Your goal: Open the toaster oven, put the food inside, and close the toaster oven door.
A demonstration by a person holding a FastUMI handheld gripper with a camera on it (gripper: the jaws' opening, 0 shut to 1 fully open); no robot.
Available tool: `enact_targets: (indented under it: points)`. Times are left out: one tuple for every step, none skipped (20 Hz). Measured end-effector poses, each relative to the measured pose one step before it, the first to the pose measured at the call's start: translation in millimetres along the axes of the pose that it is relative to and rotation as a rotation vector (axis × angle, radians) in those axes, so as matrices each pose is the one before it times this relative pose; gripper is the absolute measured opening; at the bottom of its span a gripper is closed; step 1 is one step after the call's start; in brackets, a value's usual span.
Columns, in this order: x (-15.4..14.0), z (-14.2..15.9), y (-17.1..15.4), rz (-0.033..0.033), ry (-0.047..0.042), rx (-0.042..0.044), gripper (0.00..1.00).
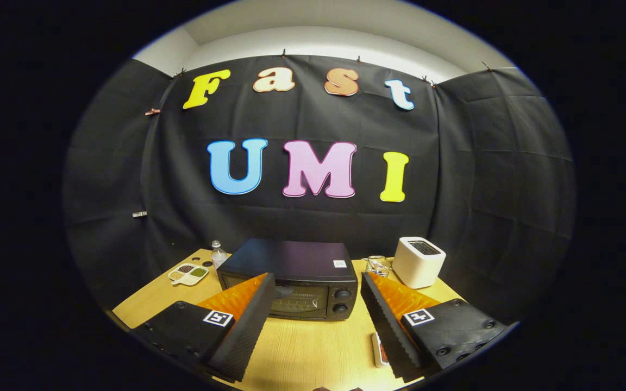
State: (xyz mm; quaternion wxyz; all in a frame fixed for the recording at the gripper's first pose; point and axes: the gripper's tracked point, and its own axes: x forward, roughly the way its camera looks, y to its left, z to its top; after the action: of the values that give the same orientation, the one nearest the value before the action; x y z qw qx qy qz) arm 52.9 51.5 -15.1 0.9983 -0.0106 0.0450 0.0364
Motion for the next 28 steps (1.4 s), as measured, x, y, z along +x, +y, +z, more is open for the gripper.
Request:
enact_targets:
  points:
    - [10.34, -1.65, 5.15, 0.00803, 0.00722, 0.00106, 0.97]
    - [11.97, -4.29, 6.29, 0.00948, 0.01057, 0.00495, 0.97]
    - [12.97, -3.5, 6.25, 0.00856, 0.0102, 0.00639, 0.97]
    - [12.79, -4.09, 6.01, 0.00731, 0.01251, 0.00721, 0.97]
    - [13.51, -2.87, 6.8, 0.00703, 0.01003, 0.0045, 0.97]
    - [13.3, -5.53, 5.52, 0.00599, 0.011, 0.00265, 0.97]
    - [13.31, -3.28, 5.67, 0.00717, 0.00747, 0.00119, 0.97]
    - [12.05, -5.2, 5.13, 0.00572, 0.00631, 0.00006, 0.98]
    - [12.35, -4.42, 4.03, 0.0026, 0.0099, -0.00034, 0.98]
    - [11.34, -7.12, 3.67, 0.00243, 0.01195, 0.00309, 0.98]
    - [10.28, -5.82, 3.19, 0.00009, 0.00964, 0.00569, 0.98]
    - [9.18, -5.8, 3.48, -0.00018, 0.00789, 0.00485, 0.98]
    - [9.18, -5.92, 2.72, -0.00503, 0.00861, 0.0017, 0.98]
    - [9.16, -7.69, 1.89, -0.00406, 0.00948, 0.00235, 0.98]
    - [8.05, -7.36, 2.5, -0.00412, 0.01216, 0.00363, 0.98]
    - [7.46, -8.84, 1.74, -0.00504, 0.01479, -0.00028, 0.98]
    - [6.45, -7.38, 0.88, -0.00894, 0.01505, -0.00862, 0.98]
    - [5.52, -7.28, -0.07, -0.00949, 0.01447, -0.00979, 0.98]
    - [4.03, -7.12, 2.18, 0.00111, 0.01781, 0.00026, 0.98]
    - [2.07, -6.01, 3.68, 0.00732, 0.01789, 0.00506, 0.98]
    - [-0.37, -5.44, 3.72, 0.00113, 0.01093, 0.00372, 0.98]
    - [-0.36, 6.38, 0.86, -0.00894, -0.03403, -0.00401, 0.98]
    - [2.25, -2.26, 0.76, -0.00224, 0.00501, -0.02064, 0.98]
    - [-0.99, 0.01, 0.36, -0.00182, -0.01393, 0.00054, 0.97]
    - [1.06, -1.62, 1.93, 0.00734, 0.00655, 0.00778, 0.99]
    - [-0.66, -3.81, -0.78, 0.00501, 0.01361, 0.02054, 0.98]
    - [0.31, 0.69, 0.25, 0.0011, 0.00277, 0.01725, 0.98]
    - [-0.61, 0.33, 0.5, -0.00001, 0.0032, -0.00813, 0.98]
